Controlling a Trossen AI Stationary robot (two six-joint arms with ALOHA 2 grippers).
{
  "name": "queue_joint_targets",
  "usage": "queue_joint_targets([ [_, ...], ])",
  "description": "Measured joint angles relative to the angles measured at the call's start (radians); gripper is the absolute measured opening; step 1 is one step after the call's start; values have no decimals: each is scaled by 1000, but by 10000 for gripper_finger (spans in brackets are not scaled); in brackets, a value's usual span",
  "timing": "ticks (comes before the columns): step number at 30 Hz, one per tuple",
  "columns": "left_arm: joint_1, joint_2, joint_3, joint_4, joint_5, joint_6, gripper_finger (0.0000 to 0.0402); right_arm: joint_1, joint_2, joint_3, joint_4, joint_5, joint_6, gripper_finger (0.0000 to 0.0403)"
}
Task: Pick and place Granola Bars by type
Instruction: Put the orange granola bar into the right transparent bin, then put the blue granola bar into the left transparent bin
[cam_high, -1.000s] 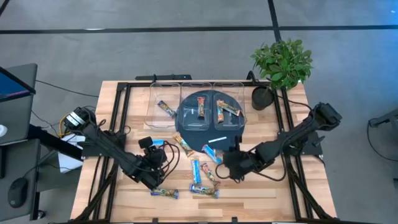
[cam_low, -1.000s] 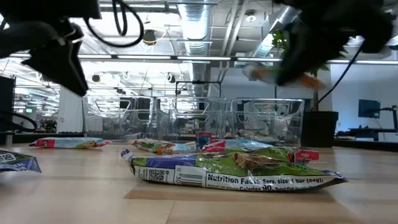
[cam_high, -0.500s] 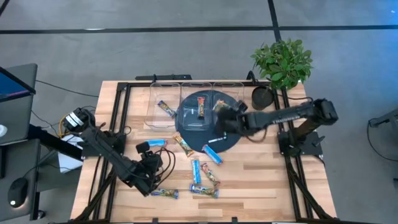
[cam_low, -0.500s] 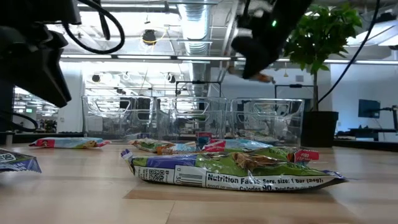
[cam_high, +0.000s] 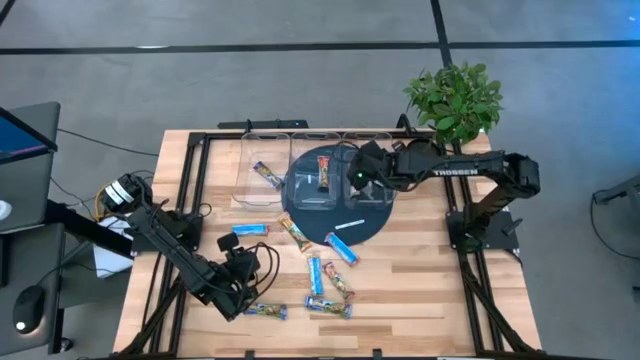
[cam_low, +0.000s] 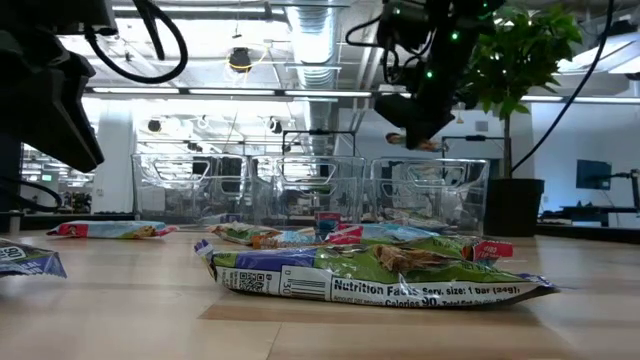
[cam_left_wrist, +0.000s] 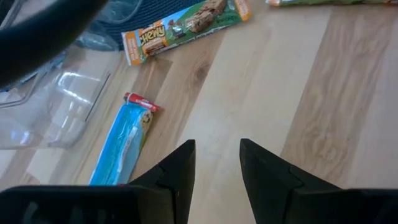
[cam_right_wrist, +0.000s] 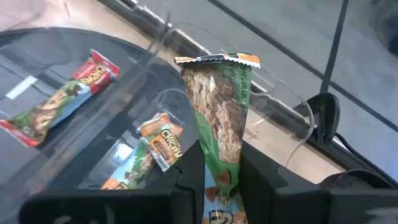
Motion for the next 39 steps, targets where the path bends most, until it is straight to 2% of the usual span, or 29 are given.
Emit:
queue_joint_targets([
  [7, 0, 0, 0, 13, -3, 14, 121, -57, 0, -56, 78, -95, -56, 86],
  [16, 0, 0, 0, 12, -7, 16, 121, -76, 0, -86, 178, -71, -117, 178],
  [22, 0, 0, 0, 71, 52, 50, 121, -23, -3, -86, 281, -70, -267, 221],
  [28, 0, 0, 0, 265, 168, 196, 121, 71, -3, -86, 421, -71, -469, 224],
  [32, 0, 0, 0, 400, 224, 285, 121, 126, -4, -86, 433, -71, -537, 219],
  [39, 0, 0, 1, 481, 237, 327, 121, 234, -4, -86, 421, -71, -631, 217],
])
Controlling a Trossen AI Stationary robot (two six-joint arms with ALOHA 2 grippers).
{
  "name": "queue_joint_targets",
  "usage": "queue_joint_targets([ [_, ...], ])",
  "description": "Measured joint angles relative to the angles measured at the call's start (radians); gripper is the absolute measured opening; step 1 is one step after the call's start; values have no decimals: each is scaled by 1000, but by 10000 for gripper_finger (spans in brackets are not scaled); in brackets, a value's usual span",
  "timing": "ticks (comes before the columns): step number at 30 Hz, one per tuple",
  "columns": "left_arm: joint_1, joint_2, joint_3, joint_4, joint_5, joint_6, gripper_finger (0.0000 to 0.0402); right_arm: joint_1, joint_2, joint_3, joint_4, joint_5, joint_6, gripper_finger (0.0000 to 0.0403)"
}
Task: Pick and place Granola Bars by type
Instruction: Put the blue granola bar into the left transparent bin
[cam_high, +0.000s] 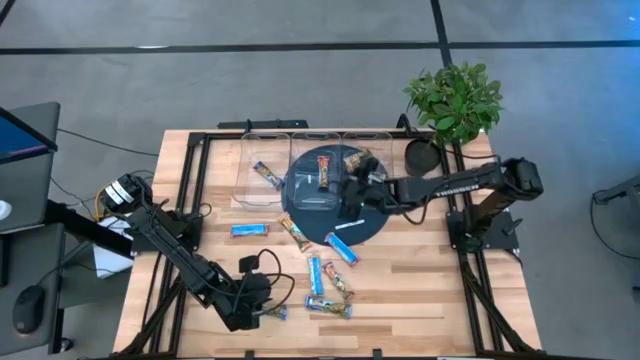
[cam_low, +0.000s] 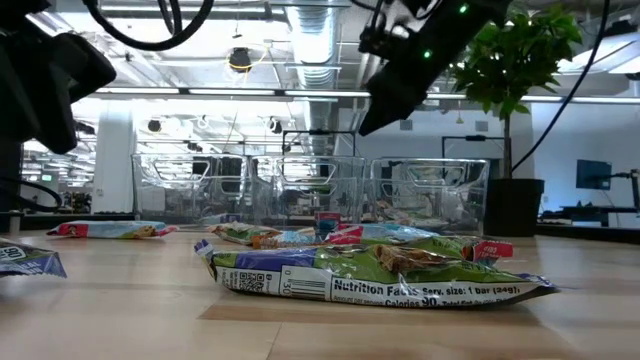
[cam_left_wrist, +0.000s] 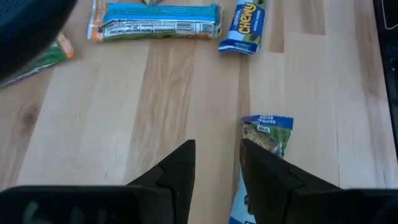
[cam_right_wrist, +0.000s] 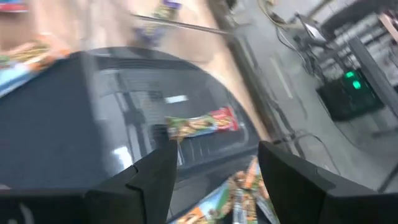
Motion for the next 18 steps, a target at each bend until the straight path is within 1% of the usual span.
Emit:
queue_joint_targets([
  [4, -3, 13, -4, 18, 1, -3, 121, 55, 0, 0, -28, 1, 0, 217],
  [7, -12, 35, -31, 86, 3, -4, 121, 87, 0, 0, -50, 1, 0, 217],
  [13, -13, 92, -40, 158, 91, -34, 125, 129, 0, 0, -58, 8, 16, 217],
  [15, -15, 100, -40, 179, 105, -34, 130, 138, 0, 0, -48, 31, 16, 217],
  [18, -23, 103, -40, 193, 107, -42, 141, 145, 0, 1, -46, 39, 19, 216],
])
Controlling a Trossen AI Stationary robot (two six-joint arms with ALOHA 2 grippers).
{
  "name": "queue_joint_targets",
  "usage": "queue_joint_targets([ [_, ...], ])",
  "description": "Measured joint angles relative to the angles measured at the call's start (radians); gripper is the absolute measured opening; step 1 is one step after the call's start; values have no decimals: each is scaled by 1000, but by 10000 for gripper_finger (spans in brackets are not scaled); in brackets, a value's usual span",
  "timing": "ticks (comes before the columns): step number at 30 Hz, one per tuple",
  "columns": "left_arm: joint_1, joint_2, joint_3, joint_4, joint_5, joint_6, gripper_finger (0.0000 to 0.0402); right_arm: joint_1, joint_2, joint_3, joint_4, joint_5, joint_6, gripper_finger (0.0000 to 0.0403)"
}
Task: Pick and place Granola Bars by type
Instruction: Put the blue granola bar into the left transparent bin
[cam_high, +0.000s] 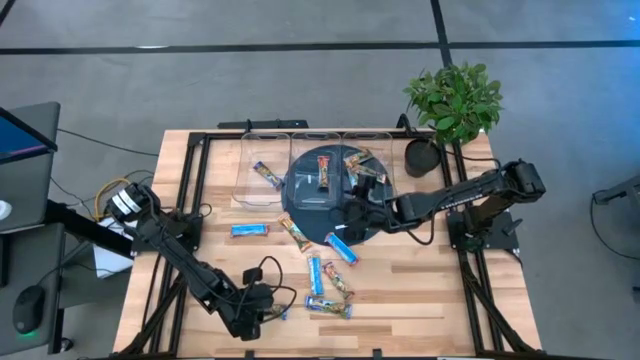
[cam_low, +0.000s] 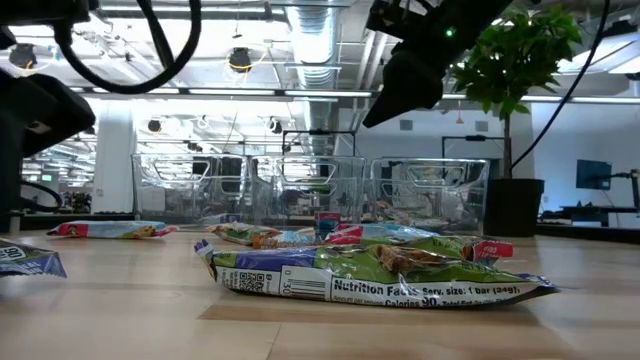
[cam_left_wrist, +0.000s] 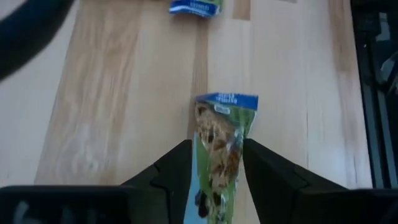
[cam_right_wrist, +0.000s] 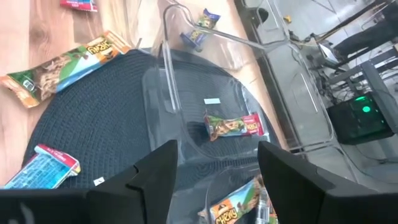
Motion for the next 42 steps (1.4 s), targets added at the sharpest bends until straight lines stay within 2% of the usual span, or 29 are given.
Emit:
queue_joint_targets([
  [14, -20, 1, 0, -4, -10, -48, 224, 9, 0, 0, 6, 1, 42, 215],
  [22, -16, 105, 4, 48, 28, -68, 260, 11, 0, 0, 23, 0, 43, 215],
  [30, -23, 120, 7, -17, 62, -149, 258, 11, 0, 0, 37, -1, 37, 214],
  [42, -24, 123, 32, -118, 80, -82, 218, 11, 0, 0, 35, -19, 42, 214],
])
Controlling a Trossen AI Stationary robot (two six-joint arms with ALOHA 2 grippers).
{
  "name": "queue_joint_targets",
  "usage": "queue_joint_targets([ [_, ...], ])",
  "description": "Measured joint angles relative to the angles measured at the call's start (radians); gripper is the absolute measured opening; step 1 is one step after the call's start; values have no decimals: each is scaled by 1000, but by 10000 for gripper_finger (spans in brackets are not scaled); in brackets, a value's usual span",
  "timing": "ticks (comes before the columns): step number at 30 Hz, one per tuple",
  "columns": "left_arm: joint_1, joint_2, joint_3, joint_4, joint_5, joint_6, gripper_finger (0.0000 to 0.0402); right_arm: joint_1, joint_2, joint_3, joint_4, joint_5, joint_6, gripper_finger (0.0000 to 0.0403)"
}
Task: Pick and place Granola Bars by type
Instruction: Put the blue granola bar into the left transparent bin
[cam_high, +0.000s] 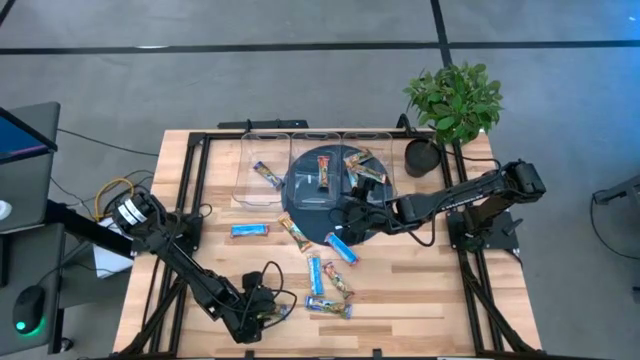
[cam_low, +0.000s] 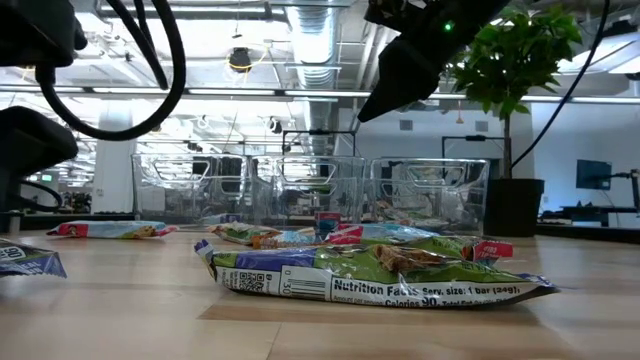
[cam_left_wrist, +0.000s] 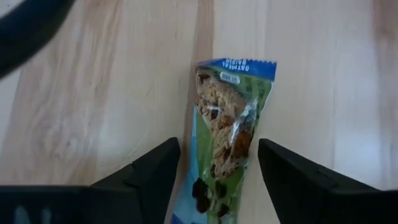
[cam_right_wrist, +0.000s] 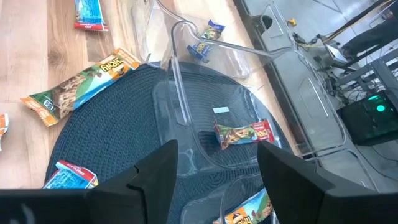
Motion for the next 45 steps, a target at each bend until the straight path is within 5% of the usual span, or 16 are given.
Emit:
queue_joint_targets([
  [20, -5, 5, 51, -137, -82, 63, 112, 0, 5, 0, -15, -3, 28, 214],
  [34, -3, 7, 73, -151, -106, 107, 89, 0, 5, 0, -14, -53, 37, 214],
  [45, 3, 10, 223, -455, -312, 108, 88, 2, 5, 0, -23, -54, 52, 214],
])
